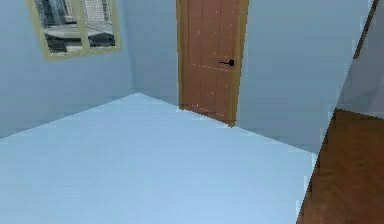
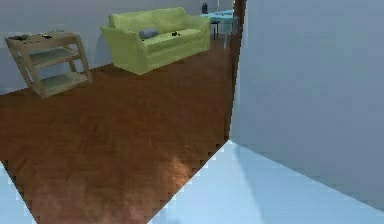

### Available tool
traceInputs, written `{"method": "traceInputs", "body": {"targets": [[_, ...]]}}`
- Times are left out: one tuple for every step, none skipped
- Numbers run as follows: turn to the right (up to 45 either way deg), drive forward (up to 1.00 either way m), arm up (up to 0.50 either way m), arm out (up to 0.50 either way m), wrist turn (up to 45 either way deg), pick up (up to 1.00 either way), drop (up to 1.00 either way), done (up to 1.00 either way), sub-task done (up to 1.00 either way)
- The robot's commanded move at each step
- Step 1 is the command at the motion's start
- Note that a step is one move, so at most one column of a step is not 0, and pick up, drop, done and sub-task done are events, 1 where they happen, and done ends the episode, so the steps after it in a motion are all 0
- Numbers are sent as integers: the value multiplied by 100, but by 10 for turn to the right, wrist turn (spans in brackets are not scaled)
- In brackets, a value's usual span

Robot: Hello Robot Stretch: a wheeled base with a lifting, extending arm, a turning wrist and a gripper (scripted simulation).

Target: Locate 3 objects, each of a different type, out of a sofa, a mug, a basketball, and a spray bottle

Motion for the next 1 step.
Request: {"method": "traceInputs", "body": {"targets": [[210,0,0,0,0,0,0,0,0]]}}
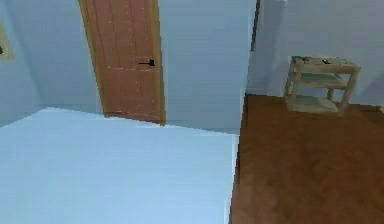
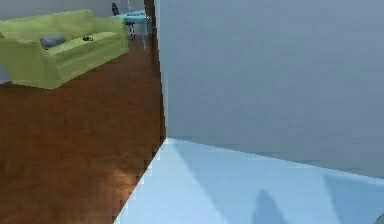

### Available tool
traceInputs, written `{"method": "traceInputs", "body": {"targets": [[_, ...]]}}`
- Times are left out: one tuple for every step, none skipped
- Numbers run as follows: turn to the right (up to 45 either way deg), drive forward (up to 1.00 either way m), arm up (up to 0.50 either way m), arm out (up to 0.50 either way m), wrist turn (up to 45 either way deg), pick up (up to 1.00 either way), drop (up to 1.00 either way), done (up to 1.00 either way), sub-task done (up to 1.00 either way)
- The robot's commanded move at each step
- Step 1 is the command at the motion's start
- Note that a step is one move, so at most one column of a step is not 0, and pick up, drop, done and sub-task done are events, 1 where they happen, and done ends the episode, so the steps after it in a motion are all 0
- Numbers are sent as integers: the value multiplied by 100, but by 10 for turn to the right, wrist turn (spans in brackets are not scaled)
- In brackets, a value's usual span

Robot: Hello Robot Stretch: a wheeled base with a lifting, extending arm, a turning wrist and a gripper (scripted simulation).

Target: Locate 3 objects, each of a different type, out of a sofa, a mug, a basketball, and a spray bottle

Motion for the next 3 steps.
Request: {"method": "traceInputs", "body": {"targets": [[0,5,0,0,0,0,0,0,0],[-450,0,0,0,0,0,0,0,0],[-450,0,0,0,0,0,0,0,0]]}}
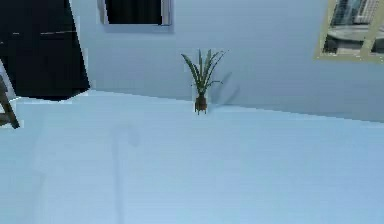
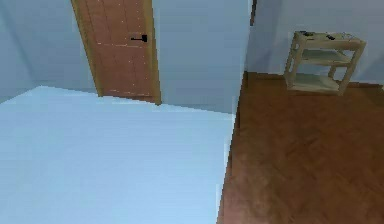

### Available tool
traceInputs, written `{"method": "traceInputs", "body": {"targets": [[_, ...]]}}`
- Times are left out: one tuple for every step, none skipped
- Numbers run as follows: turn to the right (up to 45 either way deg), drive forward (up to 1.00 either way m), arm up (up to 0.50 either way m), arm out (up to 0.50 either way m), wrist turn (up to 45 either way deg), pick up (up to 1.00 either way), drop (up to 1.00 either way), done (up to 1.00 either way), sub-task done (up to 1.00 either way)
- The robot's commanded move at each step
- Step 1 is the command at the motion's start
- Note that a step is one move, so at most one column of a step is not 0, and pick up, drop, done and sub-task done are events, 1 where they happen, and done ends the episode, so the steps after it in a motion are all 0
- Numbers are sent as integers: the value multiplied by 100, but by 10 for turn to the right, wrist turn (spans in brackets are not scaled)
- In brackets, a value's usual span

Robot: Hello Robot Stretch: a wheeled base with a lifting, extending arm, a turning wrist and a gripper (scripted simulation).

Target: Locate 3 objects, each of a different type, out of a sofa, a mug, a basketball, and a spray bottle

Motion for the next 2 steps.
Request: {"method": "traceInputs", "body": {"targets": [[-210,0,0,0,0,0,0,0,0],[0,100,0,0,0,0,0,0,0]]}}
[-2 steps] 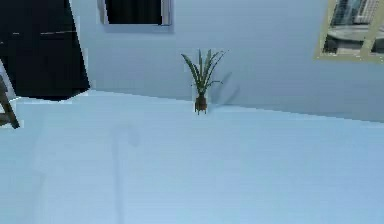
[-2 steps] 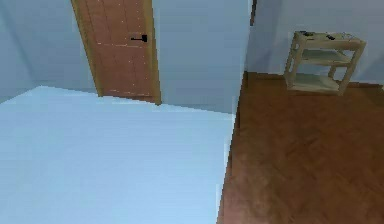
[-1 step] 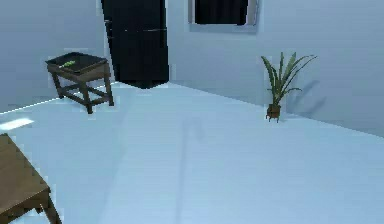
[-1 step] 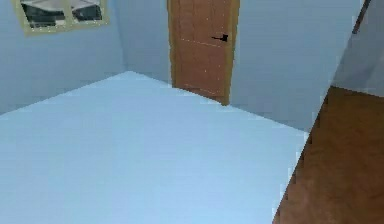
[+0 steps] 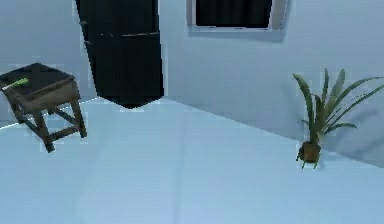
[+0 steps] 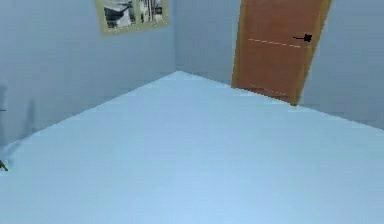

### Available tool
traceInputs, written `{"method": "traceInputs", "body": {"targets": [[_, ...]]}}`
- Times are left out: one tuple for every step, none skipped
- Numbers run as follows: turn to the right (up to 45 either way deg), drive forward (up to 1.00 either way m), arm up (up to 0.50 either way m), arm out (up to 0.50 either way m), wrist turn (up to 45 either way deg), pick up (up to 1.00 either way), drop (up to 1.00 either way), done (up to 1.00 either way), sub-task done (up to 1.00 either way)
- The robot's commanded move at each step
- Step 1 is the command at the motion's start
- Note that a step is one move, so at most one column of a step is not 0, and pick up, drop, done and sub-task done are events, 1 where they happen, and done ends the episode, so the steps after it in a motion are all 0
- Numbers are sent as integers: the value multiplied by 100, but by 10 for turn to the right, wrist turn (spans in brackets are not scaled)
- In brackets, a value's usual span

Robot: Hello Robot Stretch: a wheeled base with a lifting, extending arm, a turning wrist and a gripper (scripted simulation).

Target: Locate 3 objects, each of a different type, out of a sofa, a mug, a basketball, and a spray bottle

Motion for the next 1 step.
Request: {"method": "traceInputs", "body": {"targets": [[-90,0,0,0,0,0,0,0,0]]}}
